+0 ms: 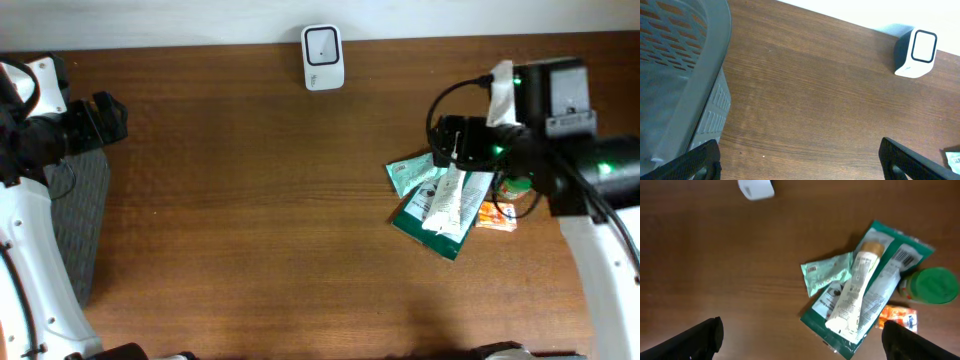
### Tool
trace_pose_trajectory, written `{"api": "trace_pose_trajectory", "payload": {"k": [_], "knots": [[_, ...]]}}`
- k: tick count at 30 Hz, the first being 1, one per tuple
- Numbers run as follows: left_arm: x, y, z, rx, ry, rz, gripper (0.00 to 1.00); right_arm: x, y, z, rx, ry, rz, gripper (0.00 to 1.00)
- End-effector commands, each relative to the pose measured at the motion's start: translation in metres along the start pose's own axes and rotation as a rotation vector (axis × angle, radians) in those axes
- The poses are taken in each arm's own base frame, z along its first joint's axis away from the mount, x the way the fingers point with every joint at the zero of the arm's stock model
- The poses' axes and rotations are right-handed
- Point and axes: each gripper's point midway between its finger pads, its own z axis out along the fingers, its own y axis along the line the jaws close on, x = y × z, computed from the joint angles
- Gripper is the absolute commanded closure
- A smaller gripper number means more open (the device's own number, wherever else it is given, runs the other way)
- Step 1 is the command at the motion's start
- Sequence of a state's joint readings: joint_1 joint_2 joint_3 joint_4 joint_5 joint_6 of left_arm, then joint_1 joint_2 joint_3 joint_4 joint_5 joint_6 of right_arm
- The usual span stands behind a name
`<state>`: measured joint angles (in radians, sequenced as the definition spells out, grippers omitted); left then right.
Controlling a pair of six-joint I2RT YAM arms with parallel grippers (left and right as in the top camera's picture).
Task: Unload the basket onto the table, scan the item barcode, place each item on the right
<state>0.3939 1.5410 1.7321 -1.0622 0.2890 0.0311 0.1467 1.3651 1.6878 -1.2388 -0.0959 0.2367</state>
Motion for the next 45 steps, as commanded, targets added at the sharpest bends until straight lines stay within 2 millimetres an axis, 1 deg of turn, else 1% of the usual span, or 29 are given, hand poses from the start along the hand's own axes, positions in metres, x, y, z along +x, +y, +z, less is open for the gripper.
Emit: {"api": "trace_pose_trajectory", "payload": {"k": [1,4,5,6,7,8,9,10,11,12,13,15,16,17,19,20,22,25,26,28,45], "knots": [[-0.005,-0.003,-0.007,0.009,-0.024,0.021,0.01,0.0,0.0,0.007,0.005,0.02,0.002,0.02],[-0.005,-0.003,-0.007,0.009,-0.024,0.021,0.01,0.0,-0.001,0.018,0.011,0.047,0.005,0.02],[-0.005,-0.003,-0.007,0.009,-0.024,0.021,0.01,0.0,-0.001,0.019,0.012,0.049,0.005,0.02],[-0.005,-0.003,-0.007,0.009,-0.024,0.021,0.01,-0.002,-0.005,0.014,0.035,0.027,0.003,0.02],[-0.005,-0.003,-0.007,0.009,-0.024,0.021,0.01,-0.007,-0.01,-0.002,0.064,-0.043,-0.002,0.02],[-0.005,-0.003,-0.007,0.009,-0.024,0.021,0.01,-0.004,-0.012,-0.019,0.07,-0.09,-0.003,0.02],[-0.005,-0.003,-0.007,0.009,-0.024,0.021,0.01,0.005,-0.027,-0.036,0.137,-0.142,-0.001,0.02],[-0.005,-0.003,-0.007,0.009,-0.024,0.021,0.01,0.009,-0.035,-0.042,0.172,-0.183,0.003,0.02],[-0.005,-0.003,-0.007,0.009,-0.024,0.021,0.01,0.012,-0.049,-0.051,0.213,-0.291,0.021,0.02],[-0.005,-0.003,-0.007,0.009,-0.024,0.021,0.01,0.014,-0.057,-0.053,0.214,-0.374,0.043,0.02],[-0.005,-0.003,-0.007,0.009,-0.024,0.021,0.01,0.02,-0.073,-0.059,0.221,-0.52,0.082,0.02],[-0.005,-0.003,-0.007,0.009,-0.024,0.021,0.01,0.032,-0.084,-0.064,0.212,-0.714,0.103,0.02],[-0.005,-0.003,-0.007,0.009,-0.024,0.021,0.01,0.043,-0.089,-0.063,0.197,-0.841,0.108,0.02],[-0.005,-0.003,-0.007,0.009,-0.024,0.021,0.01,0.052,-0.09,-0.058,0.174,-0.918,0.107,0.02],[-0.005,-0.003,-0.007,0.009,-0.024,0.021,0.01,0.07,-0.095,-0.04,0.145,-1.027,0.109,0.02],[-0.005,-0.003,-0.007,0.009,-0.024,0.021,0.01,0.082,-0.1,-0.025,0.134,-1.07,0.109,0.02],[-0.005,-0.003,-0.007,0.009,-0.024,0.021,0.01,0.102,-0.106,-0.002,0.118,-1.11,0.107,0.02],[-0.005,-0.003,-0.007,0.009,-0.024,0.021,0.01,0.116,-0.111,0.02,0.057,-1.098,0.213,0.02],[-0.005,-0.003,-0.007,0.009,-0.024,0.021,0.01,0.121,-0.11,0.031,0.036,-1.059,0.224,0.02],[-0.005,-0.003,-0.007,0.009,-0.024,0.021,0.01,0.142,-0.115,0.06,0.071,-0.915,0.221,0.02],[-0.005,-0.003,-0.007,0.009,-0.024,0.021,0.01,0.142,-0.113,0.061,0.066,-0.911,0.206,0.02]]}}
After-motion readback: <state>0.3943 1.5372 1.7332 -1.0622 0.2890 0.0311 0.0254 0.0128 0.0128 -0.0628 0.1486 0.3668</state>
